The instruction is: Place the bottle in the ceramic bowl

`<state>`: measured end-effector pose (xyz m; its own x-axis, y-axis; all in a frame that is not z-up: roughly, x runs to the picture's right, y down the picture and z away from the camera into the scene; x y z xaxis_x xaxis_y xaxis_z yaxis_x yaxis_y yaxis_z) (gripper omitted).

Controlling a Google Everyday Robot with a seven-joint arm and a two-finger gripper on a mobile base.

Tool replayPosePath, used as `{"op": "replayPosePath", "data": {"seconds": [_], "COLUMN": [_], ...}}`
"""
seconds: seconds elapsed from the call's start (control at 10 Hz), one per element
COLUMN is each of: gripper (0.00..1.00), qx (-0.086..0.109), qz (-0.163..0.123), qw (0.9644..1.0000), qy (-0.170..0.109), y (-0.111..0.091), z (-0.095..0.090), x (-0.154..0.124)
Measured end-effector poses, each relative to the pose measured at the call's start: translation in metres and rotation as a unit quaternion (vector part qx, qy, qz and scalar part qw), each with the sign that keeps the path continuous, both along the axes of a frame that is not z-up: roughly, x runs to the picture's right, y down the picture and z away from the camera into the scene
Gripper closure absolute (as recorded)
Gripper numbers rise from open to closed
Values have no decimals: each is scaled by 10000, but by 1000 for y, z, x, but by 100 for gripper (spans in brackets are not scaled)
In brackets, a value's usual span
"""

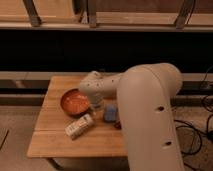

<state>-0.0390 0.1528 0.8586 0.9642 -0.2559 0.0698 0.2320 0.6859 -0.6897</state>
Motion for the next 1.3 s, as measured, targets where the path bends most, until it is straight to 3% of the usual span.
{"op": "replayPosePath", "data": {"seconds": [0.3, 0.6, 0.8, 0.9, 1.1, 1.3], "gripper": [100, 100, 100, 100, 100, 100], "qx": [276, 929, 1471, 1632, 2090, 2449], "qz": [-117, -289, -573, -690, -985, -1092], "qw": [9991, 9937, 9861, 9829, 9718, 9615], "qy": [285, 550, 527, 499, 477, 601], "y": [-22, -73, -112, -123, -154, -178], "z": [-24, -66, -99, -108, -134, -151], "x": [3, 1, -22, -31, -52, -52]}}
